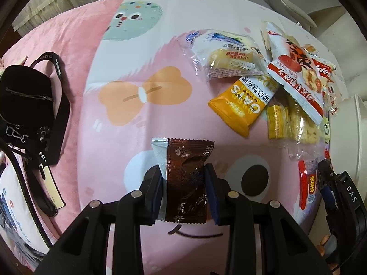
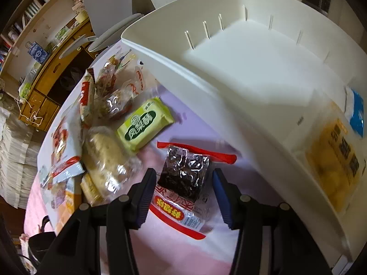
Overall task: Organize snacks
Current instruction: 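Lift both held snacks and carry them toward the white tray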
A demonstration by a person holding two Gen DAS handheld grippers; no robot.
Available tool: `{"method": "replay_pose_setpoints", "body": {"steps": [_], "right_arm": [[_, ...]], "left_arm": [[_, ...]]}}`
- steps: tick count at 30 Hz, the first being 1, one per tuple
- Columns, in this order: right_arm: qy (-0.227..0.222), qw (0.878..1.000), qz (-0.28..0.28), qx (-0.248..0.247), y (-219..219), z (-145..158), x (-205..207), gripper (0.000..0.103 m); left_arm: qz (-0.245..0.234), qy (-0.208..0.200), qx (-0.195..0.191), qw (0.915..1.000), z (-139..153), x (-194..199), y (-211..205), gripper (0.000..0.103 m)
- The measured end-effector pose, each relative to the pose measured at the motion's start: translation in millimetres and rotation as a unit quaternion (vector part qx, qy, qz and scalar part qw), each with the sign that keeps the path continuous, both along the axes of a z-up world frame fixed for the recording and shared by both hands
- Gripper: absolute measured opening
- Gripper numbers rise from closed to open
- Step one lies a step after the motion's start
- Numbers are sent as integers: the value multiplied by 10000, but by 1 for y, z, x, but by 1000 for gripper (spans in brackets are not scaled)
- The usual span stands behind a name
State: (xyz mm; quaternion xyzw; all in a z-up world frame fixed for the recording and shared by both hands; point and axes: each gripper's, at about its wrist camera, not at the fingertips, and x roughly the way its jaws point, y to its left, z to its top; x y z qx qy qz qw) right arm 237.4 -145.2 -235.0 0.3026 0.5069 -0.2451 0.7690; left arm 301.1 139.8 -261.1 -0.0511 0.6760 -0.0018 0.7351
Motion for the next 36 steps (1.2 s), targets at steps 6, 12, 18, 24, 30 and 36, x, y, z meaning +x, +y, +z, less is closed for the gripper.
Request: {"method": "replay_pose_setpoints", "body": {"steps": [6, 12, 18, 24, 30, 36], "right_arm": [[-150, 9997, 126, 165, 16, 15, -15, 51], [-290, 9988, 317, 222, 32, 35, -38, 51], [-460, 9979, 430, 179, 38, 57, -63, 51], [-760, 9956, 555, 35, 40, 82, -85, 51], [-1012, 9924, 694, -116, 41, 102, -117, 51], [-1158, 9901, 771, -171, 36, 116, -143, 51]], "left_arm": [[24, -137, -151, 9998, 22, -18, 15, 32], [-10, -266, -343, 9991, 49, -40, 25, 32], [-67, -453, -472, 9978, 76, -70, 30, 32], [-158, -670, -567, 9960, 99, -100, 30, 32], [-385, -901, -632, 9932, 119, -133, 22, 32], [-671, -998, -725, 9901, 132, -155, 5, 32]]}}
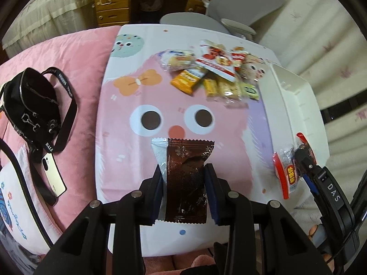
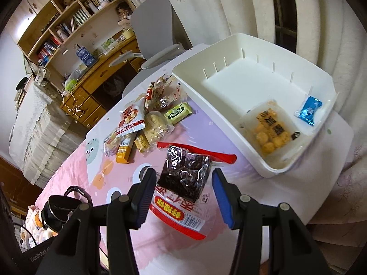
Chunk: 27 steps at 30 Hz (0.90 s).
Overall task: Organize snacks
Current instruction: 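Lift both held snacks and carry them toward the white tray, then open both grippers over the white tray to drop the two snacks inside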
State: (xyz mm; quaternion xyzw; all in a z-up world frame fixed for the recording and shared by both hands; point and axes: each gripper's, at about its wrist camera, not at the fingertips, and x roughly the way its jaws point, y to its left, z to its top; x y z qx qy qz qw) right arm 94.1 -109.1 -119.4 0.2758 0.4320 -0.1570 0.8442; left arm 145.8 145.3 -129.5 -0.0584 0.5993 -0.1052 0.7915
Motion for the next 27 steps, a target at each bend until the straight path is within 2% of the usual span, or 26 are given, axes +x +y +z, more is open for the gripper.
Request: {"method": "replay_pose_setpoints", "body": {"steps": [8, 15, 27], "right_arm": [[17, 10000, -64, 39, -28, 8, -22, 51], [50, 9999, 84, -51, -69, 21, -24, 51], [172, 9962, 856, -67, -148, 24, -5, 51]], "left_arm": [[-187, -216, -57, 9996, 18, -7, -35, 32], [-170, -376, -220, 9989, 33, -7, -85, 32], [-44, -528, -440, 9976, 39, -9, -179, 33]]}}
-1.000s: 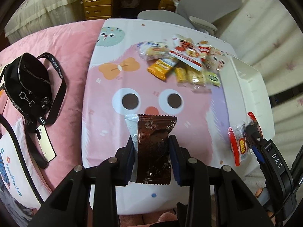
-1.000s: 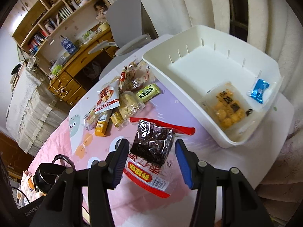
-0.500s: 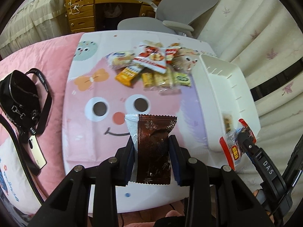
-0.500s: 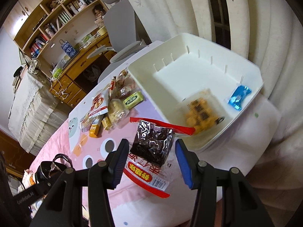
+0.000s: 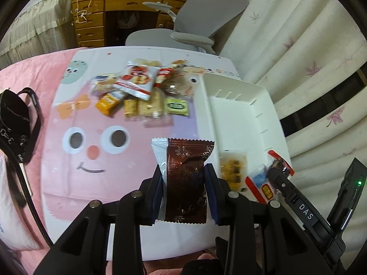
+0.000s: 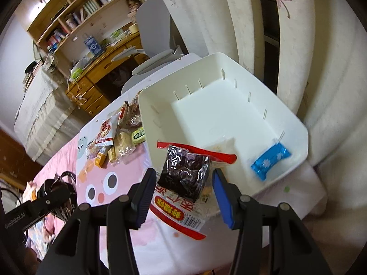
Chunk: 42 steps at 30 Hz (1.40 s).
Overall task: Organize snacks
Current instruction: 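Open both grippers over the white tray to drop the two snacks inside, then withdraw both open grippers from the tray toward the remaining snacks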
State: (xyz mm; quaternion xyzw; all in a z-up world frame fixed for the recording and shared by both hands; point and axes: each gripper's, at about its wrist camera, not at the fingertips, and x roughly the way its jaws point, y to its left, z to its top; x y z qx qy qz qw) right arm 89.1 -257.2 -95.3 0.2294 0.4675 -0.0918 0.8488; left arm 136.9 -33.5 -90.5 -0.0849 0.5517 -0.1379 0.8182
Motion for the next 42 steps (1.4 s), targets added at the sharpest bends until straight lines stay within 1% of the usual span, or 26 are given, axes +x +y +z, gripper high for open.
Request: {"method": "replay_pose_setpoints", "body": {"steps": [3, 7, 12, 17, 20, 22, 23, 24, 25, 26, 28, 30, 32, 38, 42], "right_arm": [[-30, 9997, 243, 21, -20, 1, 6, 51], [-137, 9983, 566, -70, -42, 5, 13, 51], [-232, 9958, 868, -183, -67, 7, 20, 51], [-295, 9927, 1116, -352, -83, 12, 21, 51], [-319, 9918, 1174, -403, -92, 14, 23, 51], [-304, 9922, 1134, -417, -98, 13, 25, 52], [-275, 9926, 1100, -440, -101, 12, 26, 54], [-228, 9932, 1048, -463, -105, 10, 27, 54], [-179, 9935, 1016, -472, -107, 8, 28, 57], [-78, 9943, 976, -434, -111, 4, 31, 62], [27, 9952, 900, -387, -117, -1, 35, 63], [63, 9958, 842, -353, -121, -4, 38, 63], [56, 9958, 842, -344, -122, -4, 40, 63], [139, 9949, 965, -252, -115, -9, 52, 63], [258, 9947, 985, -118, -106, -14, 56, 63]], "left_arm": [[-22, -28, -136, 9999, -3, 1, -26, 33], [-70, -52, -288, 9995, -9, 4, -60, 33], [-180, -174, -459, 9986, -7, 10, -98, 33], [-350, -266, -483, 9979, -4, 20, -130, 33], [-429, -245, -471, 9977, -5, 24, -143, 33], [-443, -245, -479, 9976, -5, 27, -147, 33], [-441, -241, -477, 9976, -6, 28, -148, 35], [-430, -220, -472, 9977, -7, 30, -149, 44], [-415, -178, -463, 9979, -9, 32, -150, 52], [-394, -150, -451, 9981, -10, 33, -150, 61], [-321, -120, -458, 9984, -11, 36, -147, 61], [-237, -100, -454, 9986, -12, 38, -144, 68], [-144, -68, -445, 9989, -13, 39, -140, 71], [9, 40, -261, 9997, -16, 44, -126, 75], [120, 72, -173, 9998, -15, 47, -107, 76]]}}
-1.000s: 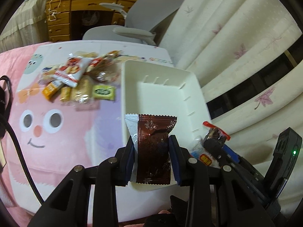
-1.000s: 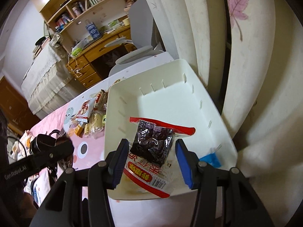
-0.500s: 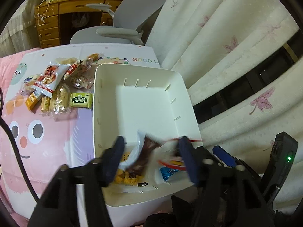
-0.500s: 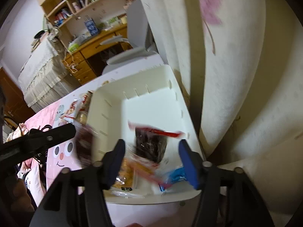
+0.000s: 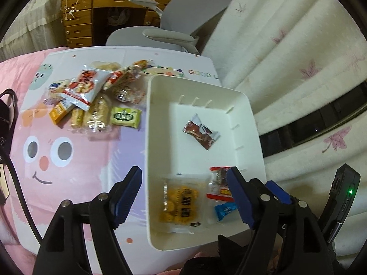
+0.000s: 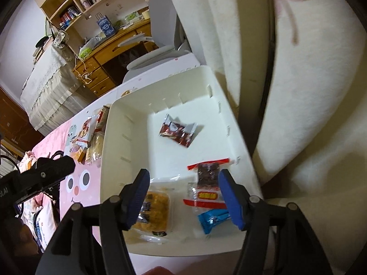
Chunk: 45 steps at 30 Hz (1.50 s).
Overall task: Organize snacks
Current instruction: 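Withdraw both open grippers from the tray toward the remaining snacks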
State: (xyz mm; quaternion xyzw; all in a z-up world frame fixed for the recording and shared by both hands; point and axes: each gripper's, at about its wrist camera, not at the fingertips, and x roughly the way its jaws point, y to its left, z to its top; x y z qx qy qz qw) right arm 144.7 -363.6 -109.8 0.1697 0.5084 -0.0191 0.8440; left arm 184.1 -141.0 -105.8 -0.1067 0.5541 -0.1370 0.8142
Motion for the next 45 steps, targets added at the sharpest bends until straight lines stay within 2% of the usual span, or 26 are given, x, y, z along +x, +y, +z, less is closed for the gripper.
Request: {"method": "replay_pose_setpoints", "body": {"steps": [5, 13, 24, 29, 37, 45], "right_arm": [[8, 9999, -111, 90, 18, -2, 1, 63], [80, 9985, -465, 275, 58, -5, -4, 63], [127, 9984, -435, 348, 143, -10, -15, 63], [36, 9975, -604, 357, 178, -14, -24, 63], [202, 9966, -715, 350, 229, -27, -28, 63], [258, 9989, -376, 87, 261, -24, -21, 63]], "left_arm": [[-4, 118, 198, 9997, -2, 0, 24, 77], [78, 256, 439, 9987, 0, -6, 87, 77], [94, 473, 583, 9971, -10, -21, 174, 77], [80, 596, 490, 9970, -21, -26, 219, 77], [85, 478, 436, 9979, -26, -21, 269, 77], [281, 231, 610, 9975, -28, 0, 291, 77]]}}
